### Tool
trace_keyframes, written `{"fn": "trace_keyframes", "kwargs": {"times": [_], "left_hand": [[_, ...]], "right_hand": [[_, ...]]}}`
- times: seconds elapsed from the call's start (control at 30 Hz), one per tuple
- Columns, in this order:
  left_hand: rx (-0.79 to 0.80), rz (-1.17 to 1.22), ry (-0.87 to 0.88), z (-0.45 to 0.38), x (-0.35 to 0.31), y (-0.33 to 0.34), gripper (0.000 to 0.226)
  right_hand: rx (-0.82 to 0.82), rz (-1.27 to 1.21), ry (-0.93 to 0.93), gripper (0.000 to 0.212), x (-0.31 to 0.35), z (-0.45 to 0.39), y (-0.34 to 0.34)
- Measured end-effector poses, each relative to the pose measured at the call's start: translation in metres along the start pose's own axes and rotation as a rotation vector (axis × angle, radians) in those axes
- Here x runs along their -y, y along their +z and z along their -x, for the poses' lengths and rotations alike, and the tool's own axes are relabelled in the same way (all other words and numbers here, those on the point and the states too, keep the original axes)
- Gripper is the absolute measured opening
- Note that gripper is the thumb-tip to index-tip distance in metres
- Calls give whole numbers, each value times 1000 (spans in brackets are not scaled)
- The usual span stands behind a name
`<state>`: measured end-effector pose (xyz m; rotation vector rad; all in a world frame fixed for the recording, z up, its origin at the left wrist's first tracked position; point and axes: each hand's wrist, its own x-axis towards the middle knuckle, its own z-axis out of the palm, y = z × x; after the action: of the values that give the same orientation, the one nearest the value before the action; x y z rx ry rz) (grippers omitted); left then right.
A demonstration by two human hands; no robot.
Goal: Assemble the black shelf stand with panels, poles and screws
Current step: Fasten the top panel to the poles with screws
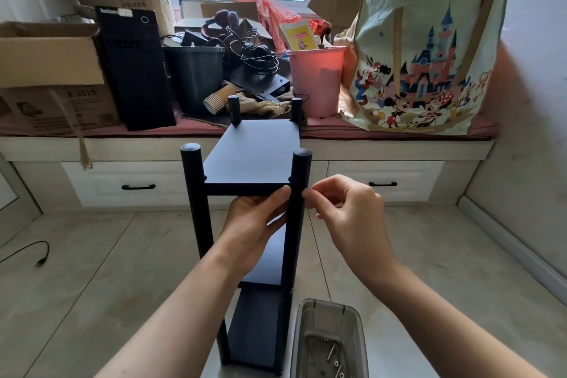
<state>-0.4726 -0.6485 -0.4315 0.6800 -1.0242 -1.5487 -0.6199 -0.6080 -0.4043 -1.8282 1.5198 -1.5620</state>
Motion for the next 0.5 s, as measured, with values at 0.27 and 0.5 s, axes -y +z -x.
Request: {"fn": "trace_keyframes", "kwargs": {"times": [0.27,0.5], "left_hand": [[-29,20,-12,-1,3,-3,42],[-7,40,-33,0,3,-4,31]], "right_hand": [[-17,105,-124,9,-2,2,3],[-47,73,-96,9,0,3,4]]}}
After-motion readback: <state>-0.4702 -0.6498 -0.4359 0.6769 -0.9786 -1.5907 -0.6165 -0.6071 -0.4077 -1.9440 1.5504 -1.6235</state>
